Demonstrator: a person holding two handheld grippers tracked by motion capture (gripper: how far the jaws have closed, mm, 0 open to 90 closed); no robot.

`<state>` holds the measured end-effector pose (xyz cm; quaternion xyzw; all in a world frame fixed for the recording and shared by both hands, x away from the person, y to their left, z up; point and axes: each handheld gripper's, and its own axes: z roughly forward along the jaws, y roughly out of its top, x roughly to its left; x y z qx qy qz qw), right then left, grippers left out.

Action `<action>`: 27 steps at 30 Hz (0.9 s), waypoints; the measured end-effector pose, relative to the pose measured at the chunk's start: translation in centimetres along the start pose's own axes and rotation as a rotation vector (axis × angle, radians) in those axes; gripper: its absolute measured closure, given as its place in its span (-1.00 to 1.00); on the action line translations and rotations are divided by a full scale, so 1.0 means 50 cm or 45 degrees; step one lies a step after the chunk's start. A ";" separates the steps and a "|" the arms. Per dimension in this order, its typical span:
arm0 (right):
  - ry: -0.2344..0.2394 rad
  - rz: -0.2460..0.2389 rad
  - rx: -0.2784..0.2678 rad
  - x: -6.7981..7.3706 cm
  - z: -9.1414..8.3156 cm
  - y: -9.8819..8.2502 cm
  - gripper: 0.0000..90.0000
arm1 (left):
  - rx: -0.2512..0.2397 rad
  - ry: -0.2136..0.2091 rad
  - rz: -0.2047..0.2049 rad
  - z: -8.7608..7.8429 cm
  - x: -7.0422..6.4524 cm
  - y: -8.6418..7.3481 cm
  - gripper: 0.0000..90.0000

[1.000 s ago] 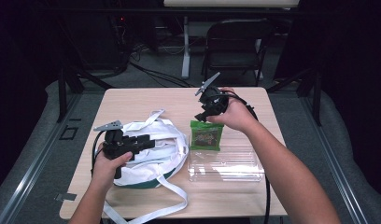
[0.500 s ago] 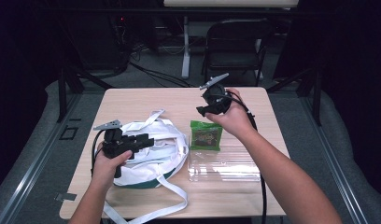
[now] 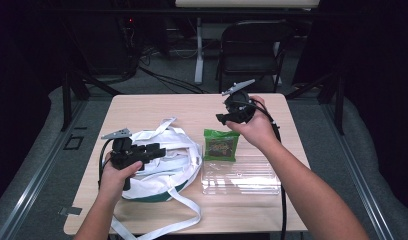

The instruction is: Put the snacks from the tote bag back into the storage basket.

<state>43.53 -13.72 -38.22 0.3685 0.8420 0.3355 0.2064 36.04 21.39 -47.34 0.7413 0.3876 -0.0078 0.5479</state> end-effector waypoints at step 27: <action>-0.041 0.046 -0.076 0.001 -0.100 -0.093 0.15 | -0.002 0.009 0.013 -0.001 -0.007 0.000 0.16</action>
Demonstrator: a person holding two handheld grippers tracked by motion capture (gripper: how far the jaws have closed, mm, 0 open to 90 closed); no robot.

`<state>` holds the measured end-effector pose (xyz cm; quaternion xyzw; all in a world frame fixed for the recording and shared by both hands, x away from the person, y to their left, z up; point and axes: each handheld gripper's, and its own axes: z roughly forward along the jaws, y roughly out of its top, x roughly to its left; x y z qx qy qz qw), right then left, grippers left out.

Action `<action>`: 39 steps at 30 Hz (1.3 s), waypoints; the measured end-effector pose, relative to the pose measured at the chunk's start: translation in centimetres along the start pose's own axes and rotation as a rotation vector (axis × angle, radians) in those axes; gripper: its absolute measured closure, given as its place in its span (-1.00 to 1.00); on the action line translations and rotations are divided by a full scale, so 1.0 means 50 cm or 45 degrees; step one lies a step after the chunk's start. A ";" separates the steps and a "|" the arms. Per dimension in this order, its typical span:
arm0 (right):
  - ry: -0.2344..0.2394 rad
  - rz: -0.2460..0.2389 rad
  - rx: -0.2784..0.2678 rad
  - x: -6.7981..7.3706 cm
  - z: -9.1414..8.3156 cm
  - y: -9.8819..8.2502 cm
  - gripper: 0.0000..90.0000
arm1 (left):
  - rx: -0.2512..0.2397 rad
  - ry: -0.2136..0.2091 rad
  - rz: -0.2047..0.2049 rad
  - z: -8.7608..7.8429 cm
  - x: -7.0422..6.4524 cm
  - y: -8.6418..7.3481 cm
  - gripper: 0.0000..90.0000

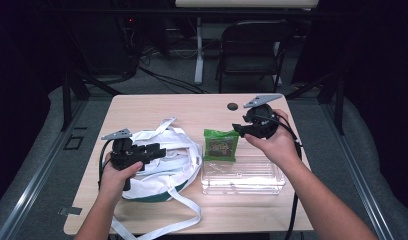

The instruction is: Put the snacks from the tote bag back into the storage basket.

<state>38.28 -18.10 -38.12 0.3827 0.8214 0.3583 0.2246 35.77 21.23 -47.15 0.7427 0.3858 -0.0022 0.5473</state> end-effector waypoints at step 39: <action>0.003 0.078 -0.113 0.102 -0.034 -0.240 0.29 | 0.003 0.012 0.002 -0.002 0.000 -0.002 0.16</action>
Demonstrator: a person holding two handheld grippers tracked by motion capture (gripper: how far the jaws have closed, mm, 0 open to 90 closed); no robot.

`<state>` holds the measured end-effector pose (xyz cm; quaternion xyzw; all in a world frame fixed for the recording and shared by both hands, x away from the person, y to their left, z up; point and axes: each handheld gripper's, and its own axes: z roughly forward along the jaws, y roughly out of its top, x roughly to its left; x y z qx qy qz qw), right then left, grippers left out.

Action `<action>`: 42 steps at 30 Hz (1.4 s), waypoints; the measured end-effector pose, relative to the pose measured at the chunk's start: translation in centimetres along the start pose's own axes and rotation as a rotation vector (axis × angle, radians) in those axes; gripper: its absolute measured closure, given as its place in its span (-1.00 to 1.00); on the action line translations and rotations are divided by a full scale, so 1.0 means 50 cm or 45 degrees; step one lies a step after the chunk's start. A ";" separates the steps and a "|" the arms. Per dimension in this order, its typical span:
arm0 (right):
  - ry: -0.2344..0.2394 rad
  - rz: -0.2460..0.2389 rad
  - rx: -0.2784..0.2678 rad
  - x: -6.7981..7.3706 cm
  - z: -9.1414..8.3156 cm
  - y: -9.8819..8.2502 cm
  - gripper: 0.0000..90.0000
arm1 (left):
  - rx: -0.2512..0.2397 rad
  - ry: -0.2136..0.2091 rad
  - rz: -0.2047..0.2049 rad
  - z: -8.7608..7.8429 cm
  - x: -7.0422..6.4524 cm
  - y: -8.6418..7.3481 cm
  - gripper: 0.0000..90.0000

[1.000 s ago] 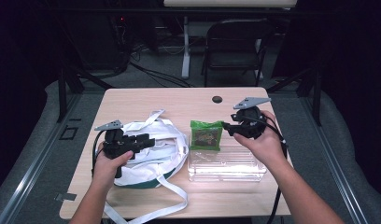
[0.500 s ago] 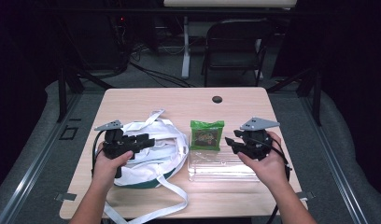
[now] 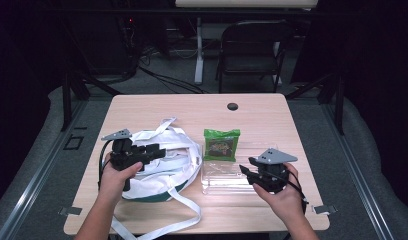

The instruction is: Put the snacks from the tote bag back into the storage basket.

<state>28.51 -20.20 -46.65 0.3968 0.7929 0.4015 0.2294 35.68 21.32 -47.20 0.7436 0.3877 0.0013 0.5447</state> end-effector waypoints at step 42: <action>0.059 0.053 -0.082 0.014 0.037 -0.092 0.34 | 0.032 0.008 -0.007 0.012 0.005 -0.009 0.16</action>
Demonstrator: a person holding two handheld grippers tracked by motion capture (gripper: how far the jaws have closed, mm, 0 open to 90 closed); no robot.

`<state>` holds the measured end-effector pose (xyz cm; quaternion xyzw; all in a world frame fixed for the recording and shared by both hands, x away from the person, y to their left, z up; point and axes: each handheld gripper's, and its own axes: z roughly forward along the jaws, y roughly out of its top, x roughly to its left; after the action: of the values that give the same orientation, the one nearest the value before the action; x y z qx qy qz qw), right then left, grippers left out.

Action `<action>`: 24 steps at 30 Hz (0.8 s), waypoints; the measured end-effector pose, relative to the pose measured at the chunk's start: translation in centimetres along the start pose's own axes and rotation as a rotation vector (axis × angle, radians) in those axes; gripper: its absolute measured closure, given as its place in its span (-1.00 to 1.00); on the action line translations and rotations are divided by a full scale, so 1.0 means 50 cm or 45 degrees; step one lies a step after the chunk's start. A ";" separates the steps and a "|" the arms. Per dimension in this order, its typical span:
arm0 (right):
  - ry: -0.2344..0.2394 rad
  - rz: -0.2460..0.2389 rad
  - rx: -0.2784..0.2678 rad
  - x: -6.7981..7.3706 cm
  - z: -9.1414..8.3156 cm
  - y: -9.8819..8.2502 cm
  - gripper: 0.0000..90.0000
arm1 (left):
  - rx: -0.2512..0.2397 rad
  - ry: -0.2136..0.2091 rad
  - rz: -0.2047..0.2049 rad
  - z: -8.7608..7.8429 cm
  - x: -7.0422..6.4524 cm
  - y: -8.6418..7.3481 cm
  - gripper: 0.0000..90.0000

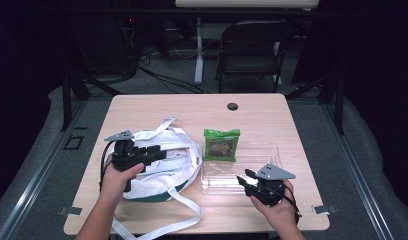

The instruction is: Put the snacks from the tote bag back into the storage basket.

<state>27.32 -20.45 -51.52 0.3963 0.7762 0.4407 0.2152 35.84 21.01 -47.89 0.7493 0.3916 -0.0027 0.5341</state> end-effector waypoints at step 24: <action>0.004 -0.023 0.000 0.007 0.003 -0.001 0.33 | -0.001 0.008 -0.009 -0.001 0.006 -0.001 0.16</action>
<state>27.20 -20.07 -51.65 0.3887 0.7801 0.4392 0.2180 35.99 21.24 -48.02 0.7477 0.3958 -0.0022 0.5331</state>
